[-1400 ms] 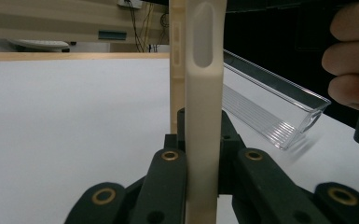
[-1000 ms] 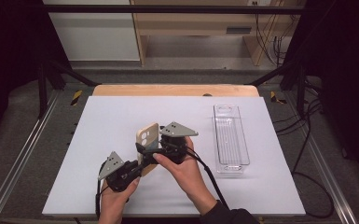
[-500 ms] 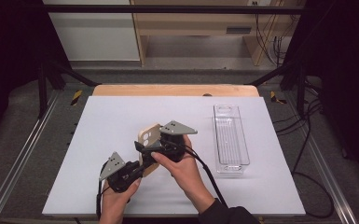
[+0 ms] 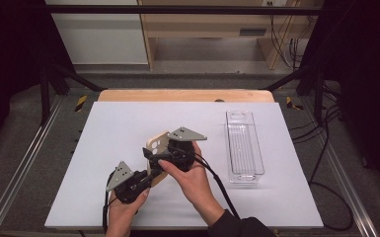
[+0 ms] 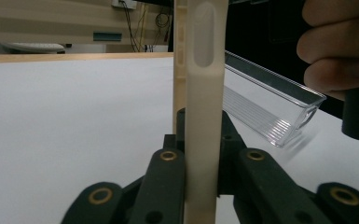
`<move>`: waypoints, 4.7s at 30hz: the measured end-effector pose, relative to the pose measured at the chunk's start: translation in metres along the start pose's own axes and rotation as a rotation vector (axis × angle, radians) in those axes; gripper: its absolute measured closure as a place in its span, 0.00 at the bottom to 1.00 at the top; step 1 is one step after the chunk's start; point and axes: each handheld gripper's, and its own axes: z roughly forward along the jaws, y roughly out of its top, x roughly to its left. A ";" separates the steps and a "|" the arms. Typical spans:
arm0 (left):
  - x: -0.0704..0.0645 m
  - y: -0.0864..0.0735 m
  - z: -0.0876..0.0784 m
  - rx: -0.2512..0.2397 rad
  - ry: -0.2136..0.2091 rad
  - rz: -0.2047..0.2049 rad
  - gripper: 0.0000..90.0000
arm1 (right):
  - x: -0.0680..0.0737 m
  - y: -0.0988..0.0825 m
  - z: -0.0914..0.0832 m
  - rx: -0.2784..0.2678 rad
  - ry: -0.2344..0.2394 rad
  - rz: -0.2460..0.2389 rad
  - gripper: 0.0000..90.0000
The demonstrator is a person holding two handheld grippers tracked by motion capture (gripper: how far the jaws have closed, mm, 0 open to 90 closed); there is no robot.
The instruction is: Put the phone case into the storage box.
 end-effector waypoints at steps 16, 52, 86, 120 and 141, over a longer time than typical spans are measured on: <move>0.008 0.005 -0.003 -0.048 0.122 0.051 0.22 | -0.033 0.038 -0.020 -0.019 -0.124 0.001 0.12; 0.064 -0.001 -0.063 -0.054 0.279 0.137 0.03 | -0.133 0.083 -0.100 -0.118 -0.402 -0.009 0.12; 0.070 -0.003 -0.067 -0.064 0.296 0.132 0.03 | -0.182 0.065 -0.132 -0.090 -0.542 0.005 0.12; 0.068 -0.004 -0.065 -0.071 0.274 0.133 0.03 | -0.239 0.045 -0.057 -0.040 -0.712 0.083 0.12; 0.067 -0.004 -0.064 -0.070 0.270 0.131 0.03 | -0.253 0.034 -0.038 -0.008 -0.762 0.072 0.12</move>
